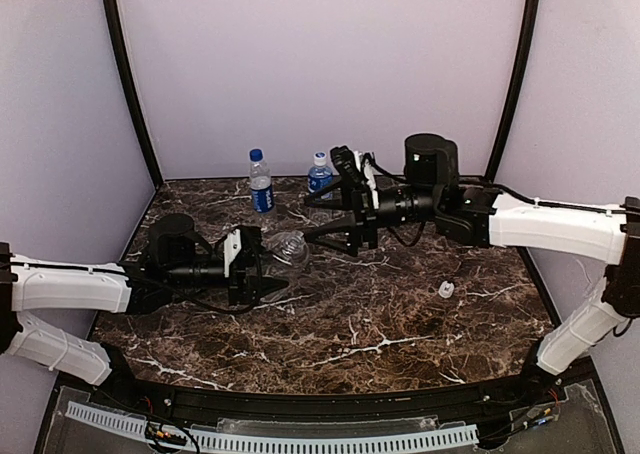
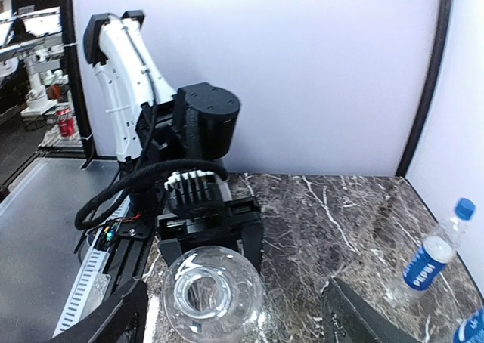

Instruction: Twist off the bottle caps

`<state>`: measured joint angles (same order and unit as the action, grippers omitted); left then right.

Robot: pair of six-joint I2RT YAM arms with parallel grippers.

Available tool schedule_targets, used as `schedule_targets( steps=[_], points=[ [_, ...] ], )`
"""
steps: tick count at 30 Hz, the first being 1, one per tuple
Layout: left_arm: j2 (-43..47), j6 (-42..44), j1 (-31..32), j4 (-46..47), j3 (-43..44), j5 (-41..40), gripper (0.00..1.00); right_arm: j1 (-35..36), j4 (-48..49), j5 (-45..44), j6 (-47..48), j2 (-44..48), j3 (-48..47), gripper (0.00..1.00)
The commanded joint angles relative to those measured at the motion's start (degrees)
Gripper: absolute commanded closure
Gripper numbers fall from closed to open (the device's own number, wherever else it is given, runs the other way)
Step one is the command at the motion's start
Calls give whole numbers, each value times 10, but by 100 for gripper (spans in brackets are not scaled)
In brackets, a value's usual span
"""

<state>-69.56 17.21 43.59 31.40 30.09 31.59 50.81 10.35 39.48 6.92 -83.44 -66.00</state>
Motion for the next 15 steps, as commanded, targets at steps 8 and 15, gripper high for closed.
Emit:
schedule_targets(
  steps=[8, 15],
  points=[
    [-9, -23, -1, 25, 21, 25, 47, 34, 100, 64, 17, -68, -8, 51],
    [-6, -23, -1, 26, 20, 24, 48, 36, 64, 34, 29, -78, -16, 57]
  ],
)
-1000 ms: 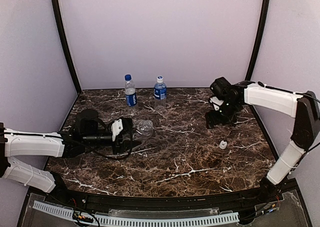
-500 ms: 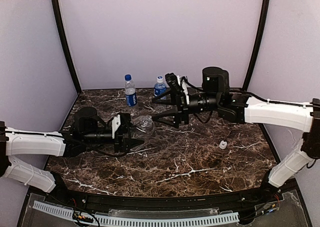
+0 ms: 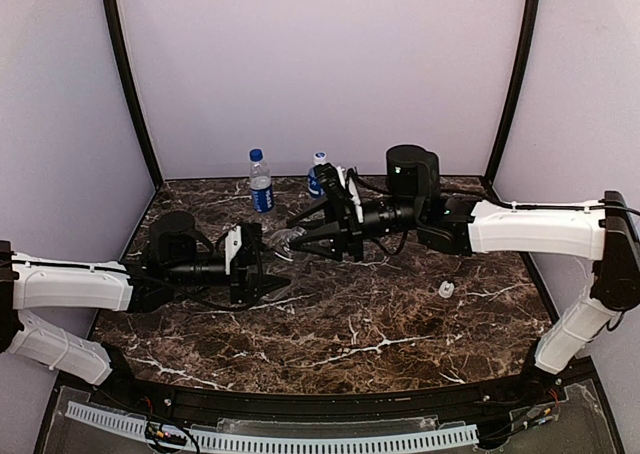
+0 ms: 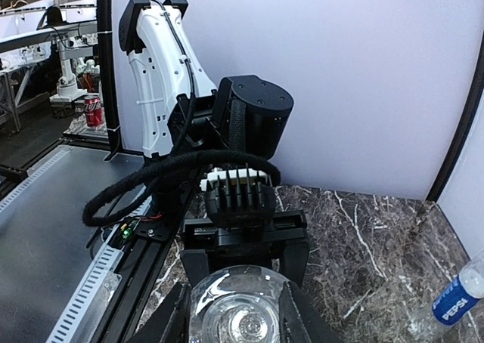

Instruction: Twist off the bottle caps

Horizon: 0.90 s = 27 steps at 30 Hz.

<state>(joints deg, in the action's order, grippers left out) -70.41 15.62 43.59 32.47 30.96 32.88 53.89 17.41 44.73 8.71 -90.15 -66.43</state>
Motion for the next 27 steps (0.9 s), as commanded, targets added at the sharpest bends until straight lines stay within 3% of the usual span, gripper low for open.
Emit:
schedule_targets(
  steps=[1, 5, 13, 15, 16, 18, 21, 27],
  points=[
    [3, -7, -1, 15, 11, 10, 47, 5, -9, -22, 14, -10, -9, 55],
    [4, -7, -1, 12, 10, 10, 48, 5, -13, -36, 19, -5, -5, 58],
    [2, -8, -1, 18, 11, 10, 47, 6, -51, -62, 20, -15, -23, 90],
    [2, -7, -1, 16, 10, 8, 37, 6, -67, -73, 15, -14, -29, 100],
    [3, -7, -2, 15, 10, 7, 17, 5, -70, -77, 13, -11, -30, 100],
    [4, -6, -1, 14, 6, 2, 3, 5, -77, -86, 12, -5, -30, 100],
    [6, -6, -1, 16, 2, -4, 1, 0, -100, -110, 14, 9, -32, 100],
    [18, -7, -1, 13, -11, -49, 1, -59, -245, -307, -27, 48, -50, 100]
  ],
)
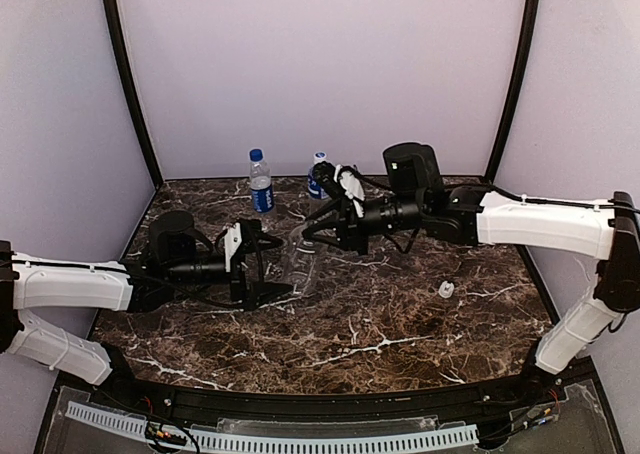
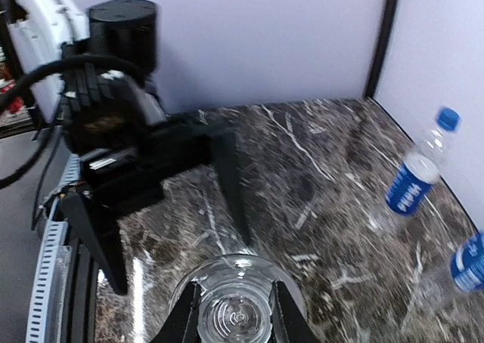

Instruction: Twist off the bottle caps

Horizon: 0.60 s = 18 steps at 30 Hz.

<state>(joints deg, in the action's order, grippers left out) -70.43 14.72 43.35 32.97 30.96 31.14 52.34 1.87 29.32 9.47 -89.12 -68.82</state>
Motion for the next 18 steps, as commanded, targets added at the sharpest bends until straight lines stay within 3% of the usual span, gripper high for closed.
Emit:
schedule_targets(
  steps=[1, 4, 7, 12, 18],
  points=[
    [20, 2, 1, 8, -14, -38, 1, -59, -112, -210, -48, 42, -26, 100],
    [27, 4, 1, 6, -22, -46, 1, -126, -170, -347, -93, 56, -19, 100],
    [33, 5, 1, 6, -28, -48, 1, -204, -169, -401, -124, 80, 17, 100],
    [38, 12, 1, 8, -34, -52, 1, -313, -102, -413, -121, 88, 72, 100],
    [44, 14, 1, 1, -36, -57, 1, -385, -50, -387, -136, 68, 109, 100]
  ],
)
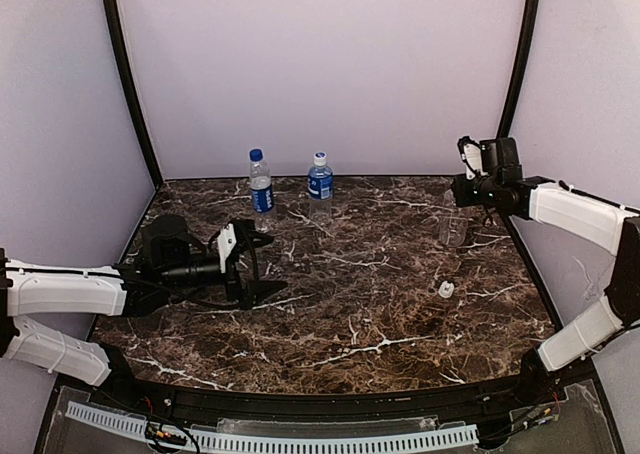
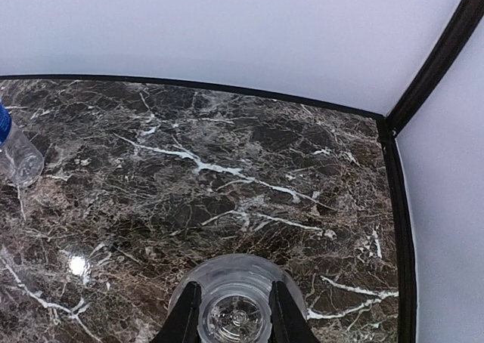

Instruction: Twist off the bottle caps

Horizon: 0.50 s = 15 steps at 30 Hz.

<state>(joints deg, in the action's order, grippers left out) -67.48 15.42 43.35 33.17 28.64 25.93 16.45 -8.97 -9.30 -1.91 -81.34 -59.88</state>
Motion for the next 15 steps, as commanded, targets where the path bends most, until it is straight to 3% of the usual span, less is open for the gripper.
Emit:
schedule_targets(
  steps=[1, 10, 13, 15],
  points=[
    [15, 7, 1, -3, -13, -6, 1, -31, 63, 0, -26, -12, 27, 100],
    [9, 10, 1, 2, -10, -5, 1, -38, 87, 12, -42, -5, 85, 98],
    [6, 9, 1, 3, -8, -3, 1, -38, 87, 13, -46, -3, 92, 87],
    [5, 9, 1, 2, -6, -3, 1, -38, 87, 11, -49, 3, 94, 69]
  ],
)
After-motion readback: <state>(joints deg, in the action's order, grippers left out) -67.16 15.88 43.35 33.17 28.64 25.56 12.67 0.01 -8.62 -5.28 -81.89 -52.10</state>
